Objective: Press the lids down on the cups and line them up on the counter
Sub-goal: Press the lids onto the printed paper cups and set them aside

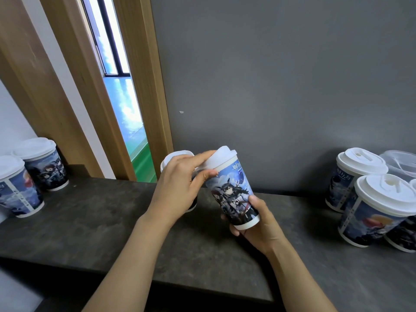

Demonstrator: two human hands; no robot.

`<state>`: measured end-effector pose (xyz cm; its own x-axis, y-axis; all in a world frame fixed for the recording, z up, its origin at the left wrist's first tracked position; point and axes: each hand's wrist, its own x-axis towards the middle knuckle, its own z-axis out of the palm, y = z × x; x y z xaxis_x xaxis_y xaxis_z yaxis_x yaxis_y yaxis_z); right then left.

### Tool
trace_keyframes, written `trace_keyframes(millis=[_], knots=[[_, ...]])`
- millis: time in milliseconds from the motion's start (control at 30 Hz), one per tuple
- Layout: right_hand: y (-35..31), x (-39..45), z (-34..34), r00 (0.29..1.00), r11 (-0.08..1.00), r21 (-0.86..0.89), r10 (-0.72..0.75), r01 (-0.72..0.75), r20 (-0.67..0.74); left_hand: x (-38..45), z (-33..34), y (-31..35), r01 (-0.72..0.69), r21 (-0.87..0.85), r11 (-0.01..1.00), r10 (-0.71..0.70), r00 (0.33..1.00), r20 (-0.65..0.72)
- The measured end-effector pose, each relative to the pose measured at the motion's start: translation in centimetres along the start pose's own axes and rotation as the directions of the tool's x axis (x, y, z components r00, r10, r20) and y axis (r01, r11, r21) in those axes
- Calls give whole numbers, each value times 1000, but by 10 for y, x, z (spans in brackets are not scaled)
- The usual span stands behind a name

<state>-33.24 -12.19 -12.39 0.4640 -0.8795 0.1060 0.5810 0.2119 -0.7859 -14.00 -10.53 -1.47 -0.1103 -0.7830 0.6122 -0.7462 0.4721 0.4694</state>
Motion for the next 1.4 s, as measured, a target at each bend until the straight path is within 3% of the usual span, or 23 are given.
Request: trace_keyframes(millis=[100,233,400,567,700,833,933,1000,1133,1233,1400], knots=[[3,3,0,991,983,-134,-127,121,-40,0,1,8,-16,109,994,24,997,-72],[2,1,-1,993,987,-110,-119,119,3,2,5,17,-32,147,989,44,996,-82],[-5,-5,-2,993,982,184,29,-50,116,8,-2,10,-30,-232,972,68,985,159],[-8,-4,-5,951,978,145,100,-147,294,5,1,8,-9,-241,970,40,992,123],[-4,-2,-3,970,978,114,154,-177,190,8,1,8,-44,-89,995,48,998,48],[6,2,3,999,993,-115,-38,38,-1,9,1,13,-56,92,994,54,998,31],[7,3,4,994,980,-180,-99,90,-41,9,5,18,-60,101,993,60,998,8],[7,1,2,998,990,-121,-64,67,23,10,7,18,-38,-27,999,38,999,14],[3,-2,-5,958,995,86,17,-44,286,8,8,14,53,-216,975,-30,993,110],[-1,-1,-9,912,980,175,11,-91,410,6,9,13,68,-212,975,-49,995,91],[1,2,-12,878,984,146,20,-102,478,7,10,11,56,-143,988,-52,998,31]])
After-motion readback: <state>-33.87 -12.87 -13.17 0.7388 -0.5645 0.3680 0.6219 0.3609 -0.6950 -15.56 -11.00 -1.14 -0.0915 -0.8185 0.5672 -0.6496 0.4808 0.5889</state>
